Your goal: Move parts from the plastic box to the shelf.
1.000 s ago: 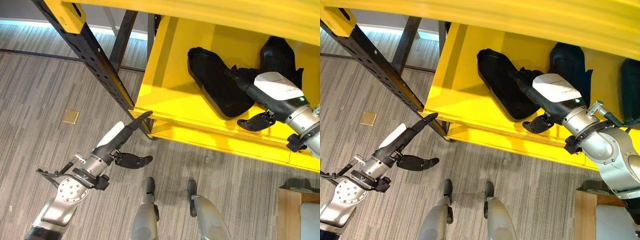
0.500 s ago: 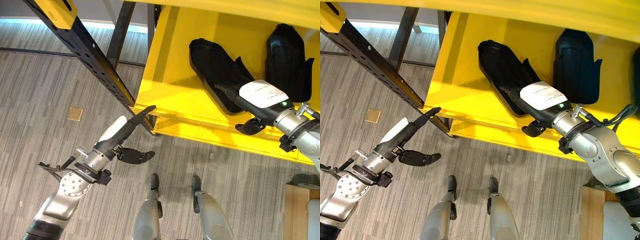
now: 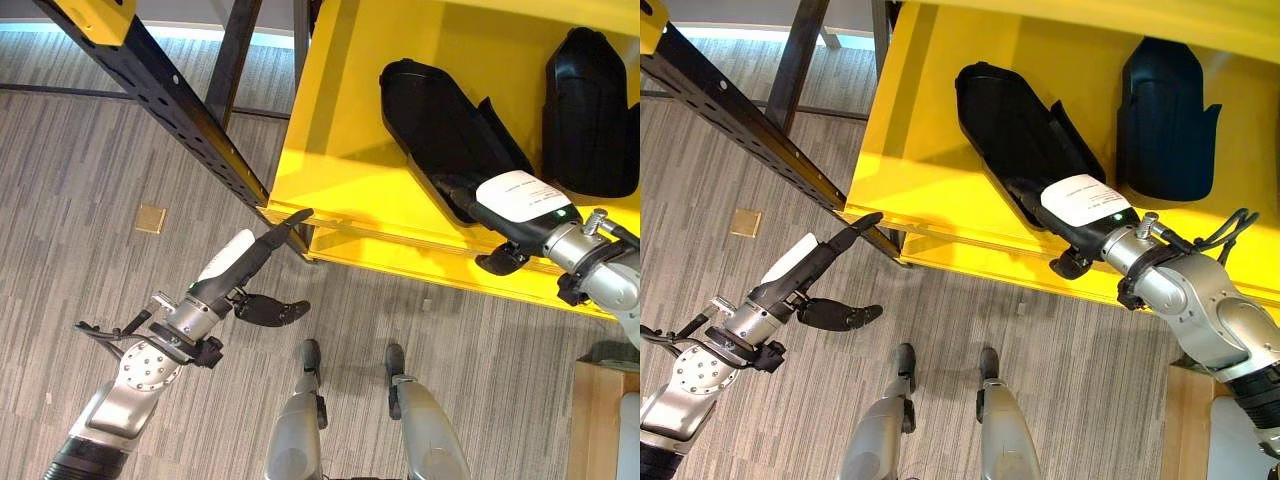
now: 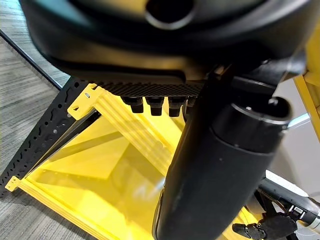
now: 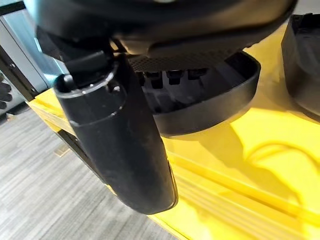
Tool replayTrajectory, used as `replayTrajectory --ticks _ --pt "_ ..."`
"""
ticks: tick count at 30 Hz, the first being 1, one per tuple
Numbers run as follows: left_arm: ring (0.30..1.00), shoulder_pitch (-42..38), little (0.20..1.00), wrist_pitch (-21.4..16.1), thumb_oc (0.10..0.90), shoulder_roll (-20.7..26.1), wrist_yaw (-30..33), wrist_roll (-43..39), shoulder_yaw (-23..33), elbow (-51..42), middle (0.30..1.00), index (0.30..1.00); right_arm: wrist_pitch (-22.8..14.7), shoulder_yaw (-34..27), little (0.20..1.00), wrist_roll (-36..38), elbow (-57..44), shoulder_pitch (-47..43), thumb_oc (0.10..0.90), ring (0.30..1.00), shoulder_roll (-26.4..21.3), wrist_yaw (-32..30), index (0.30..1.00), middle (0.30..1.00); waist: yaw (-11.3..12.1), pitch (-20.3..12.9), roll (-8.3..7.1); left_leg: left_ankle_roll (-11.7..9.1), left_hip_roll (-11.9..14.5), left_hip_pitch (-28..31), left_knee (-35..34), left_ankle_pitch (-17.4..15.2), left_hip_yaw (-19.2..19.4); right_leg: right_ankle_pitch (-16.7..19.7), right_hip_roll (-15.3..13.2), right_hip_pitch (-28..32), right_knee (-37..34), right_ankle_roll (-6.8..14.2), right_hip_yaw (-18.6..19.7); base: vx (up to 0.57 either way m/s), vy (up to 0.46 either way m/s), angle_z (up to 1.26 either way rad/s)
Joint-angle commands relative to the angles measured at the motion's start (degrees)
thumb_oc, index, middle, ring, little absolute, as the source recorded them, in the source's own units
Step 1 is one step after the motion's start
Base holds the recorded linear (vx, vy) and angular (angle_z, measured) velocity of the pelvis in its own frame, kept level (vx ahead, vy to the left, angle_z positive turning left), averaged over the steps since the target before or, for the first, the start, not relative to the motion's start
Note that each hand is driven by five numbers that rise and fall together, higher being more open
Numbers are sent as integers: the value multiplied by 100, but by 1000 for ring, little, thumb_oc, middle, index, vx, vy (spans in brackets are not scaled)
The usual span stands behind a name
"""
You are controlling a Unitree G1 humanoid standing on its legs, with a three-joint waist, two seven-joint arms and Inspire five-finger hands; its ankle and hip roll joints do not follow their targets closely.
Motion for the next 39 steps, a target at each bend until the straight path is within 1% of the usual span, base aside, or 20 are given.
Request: replayTrajectory --ticks 1,3,6,7,8,9,10,12,13,15,19,23,24,25,26,31,32,36,39 --pt "1000 -44 1000 -322 900 307 287 -76 136 -413 1000 1000 180 -283 1000 -71 -133 -621 900 1000 -129 -401 1000 1000 -30 -157 -259 156 -1 -254 241 -437 38 -550 -158 382 66 -55 -354 0 0 0" --pt "1000 -27 1000 -185 900 273 390 -216 125 -356 1000 1000 265 -280 1000 -90 -38 -620 900 1000 -79 -579 1000 1000 -32 -146 -244 153 3 -262 242 -432 40 -557 -154 357 84 -61 -340 0 0 0" --pt "1000 -45 1000 -63 900 173 564 -242 178 -344 1000 1000 163 -282 1000 -77 89 -652 900 1000 79 -512 1000 1000 -29 -139 -220 170 -9 -282 267 -443 41 -604 -156 338 142 -72 -349 0 0 0" --pt "1000 -56 1000 -49 900 146 555 -258 210 -337 1000 1000 195 -304 1000 -76 51 -654 900 1000 121 -450 1000 1000 -37 -135 -217 164 -11 -288 277 -444 47 -613 -159 338 153 -73 -355 0 0 0" --pt "1000 -58 1000 -64 900 120 549 -211 242 -341 1000 1000 266 -348 1000 -78 -2 -634 900 1000 155 -389 1000 1000 -47 -127 -216 161 -14 -291 287 -446 48 -618 -160 336 166 -75 -352 0 0 0" --pt "1000 -75 1000 -216 900 108 574 104 280 -375 1000 1000 358 -390 1000 -104 -68 -595 900 1000 229 -364 1000 1000 -52 -109 -214 163 -27 -292 287 -445 43 -610 -158 323 172 -78 -337 0 0 0" --pt "1000 -81 1000 -264 900 127 569 182 281 -374 1000 1000 389 -393 1000 -77 -67 -593 900 1000 238 -357 1000 1000 -55 -107 -216 163 -30 -289 285 -448 44 -605 -157 317 168 -79 -330 0 0 0" --pt "1000 -120 1000 -246 900 174 611 199 246 -348 1000 1000 269 -303 1000 28 29 -670 900 1000 218 -365 1000 1000 -55 -109 -213 155 -27 -285 262 -443 52 -594 -153 295 153 -73 -314 0 0 0" --pt "1000 -175 1000 -248 900 169 564 83 221 -360 1000 1000 293 -230 1000 136 90 -731 900 1000 224 -337 1000 1000 -65 -95 -196 157 -23 -280 261 -439 55 -610 -147 283 186 -71 -307 0 0 0" --pt "1000 -191 1000 -208 900 170 511 3 228 -399 1000 1000 309 -201 1000 129 122 -772 900 1000 225 -331 1000 1000 -59 -75 -193 159 -26 -288 276 -440 56 -610 -149 278 199 -77 -309 0 0 0" --pt "1000 -249 1000 -118 900 133 511 18 213 -432 1000 1000 315 -144 1000 217 272 -847 900 1000 332 -453 1000 1000 -52 -78 -193 162 -34 -288 258 -446 56 -599 -146 277 169 -76 -314 0 0 0" --pt "1000 -262 1000 -98 900 93 511 47 211 -409 1000 1000 366 -118 1000 199 293 -926 900 1000 450 -356 1000 1000 -49 -69 -179 152 -29 -301 266 -443 61 -610 -141 269 182 -81 -311 0 0 0" --pt "1000 -266 1000 -71 900 92 529 -22 200 -402 1000 1000 421 -74 632 284 315 -975 637 632 468 -351 632 632 -42 -73 -173 152 -29 -294 261 -447 59 -614 -141 263 186 -81 -306 0 0 0" --pt "1000 -268 1000 -65 900 90 532 -24 199 -402 1000 1000 427 -64 564 286 322 -988 588 564 473 -349 564 564 -44 -73 -172 152 -29 -293 260 -448 59 -616 -142 261 188 -81 -305 0 0 0" --pt "1000 -259 1000 -73 900 67 541 -19 200 -377 1000 1000 413 -53 300 214 360 -1009 400 300 526 -301 300 300 -41 -78 -166 160 -34 -285 249 -451 56 -617 -141 264 180 -84 -303 0 0 0" --pt "1000 -225 1000 -96 900 13 504 -19 233 -374 1000 1000 344 -65 300 178 398 -948 400 300 550 -315 300 300 -47 -94 -170 153 -28 -273 241 -439 49 -607 -136 285 163 -83 -297 0 0 0" --pt "1000 -218 1000 -149 900 15 515 -15 230 -351 1000 1000 118 -72 300 -195 433 -917 400 300 493 -486 300 300 -44 -113 -184 154 -18 -264 243 -442 52 -595 -142 295 150 -81 -304 0 0 0" --pt "1000 -237 1000 -137 900 25 591 5 179 -305 1000 1000 38 -96 300 -245 471 -913 400 300 415 -687 300 300 -46 -131 -191 152 -19 -272 242 -439 46 -590 -142 300 137 -73 -310 0 0 0" --pt "1000 -255 1000 -156 900 27 603 9 168 -303 1000 1000 24 -107 300 -223 478 -922 400 300 396 -725 300 300 -50 -133 -194 149 -14 -275 234 -436 46 -586 -145 299 125 -69 -316 -4 3 -2"
